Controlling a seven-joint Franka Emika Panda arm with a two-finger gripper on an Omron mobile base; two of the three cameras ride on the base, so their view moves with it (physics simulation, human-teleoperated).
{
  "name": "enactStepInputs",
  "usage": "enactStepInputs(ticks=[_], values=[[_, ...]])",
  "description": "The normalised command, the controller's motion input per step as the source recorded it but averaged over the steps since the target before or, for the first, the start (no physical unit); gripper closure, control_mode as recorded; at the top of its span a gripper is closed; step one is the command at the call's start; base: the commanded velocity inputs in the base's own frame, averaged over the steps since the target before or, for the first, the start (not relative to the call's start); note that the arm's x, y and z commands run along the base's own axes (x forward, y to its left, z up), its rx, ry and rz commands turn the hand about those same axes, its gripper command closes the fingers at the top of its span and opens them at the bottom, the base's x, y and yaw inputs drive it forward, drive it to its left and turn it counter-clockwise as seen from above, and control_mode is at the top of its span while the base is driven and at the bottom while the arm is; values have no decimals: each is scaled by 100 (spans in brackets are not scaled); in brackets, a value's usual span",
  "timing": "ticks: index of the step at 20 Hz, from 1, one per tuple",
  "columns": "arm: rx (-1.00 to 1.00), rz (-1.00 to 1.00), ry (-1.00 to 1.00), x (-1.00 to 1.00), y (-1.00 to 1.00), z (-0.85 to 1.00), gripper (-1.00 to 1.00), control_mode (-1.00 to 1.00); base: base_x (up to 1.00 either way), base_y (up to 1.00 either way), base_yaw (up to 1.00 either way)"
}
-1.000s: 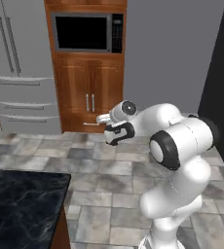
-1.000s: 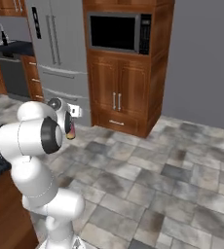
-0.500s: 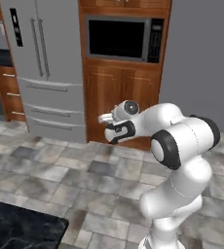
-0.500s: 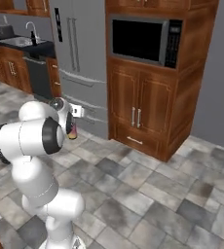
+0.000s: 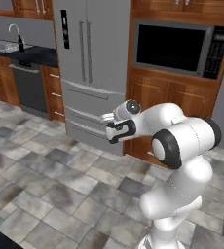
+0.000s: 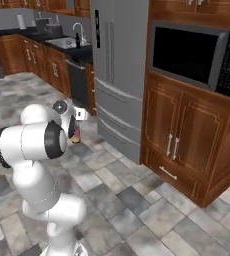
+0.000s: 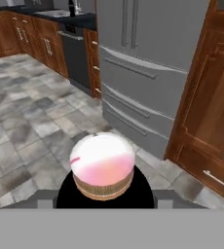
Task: Place the large bottle from the dining counter next to the other large bottle outside the sink, and place the small bottle from the dining counter next to the other small bottle inside the sink.
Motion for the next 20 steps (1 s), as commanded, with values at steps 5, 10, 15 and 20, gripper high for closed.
enactStepInputs(ticks=[5, 10, 15, 20], values=[[0, 0, 0, 0, 0, 0, 100, 100, 100, 2, 30], [0, 0, 0, 0, 0, 0, 100, 100, 100, 4, 13], [0, 0, 0, 0, 0, 0, 100, 100, 100, 27, 5], [0, 0, 0, 0, 0, 0, 100, 100, 96, 46, 1]])
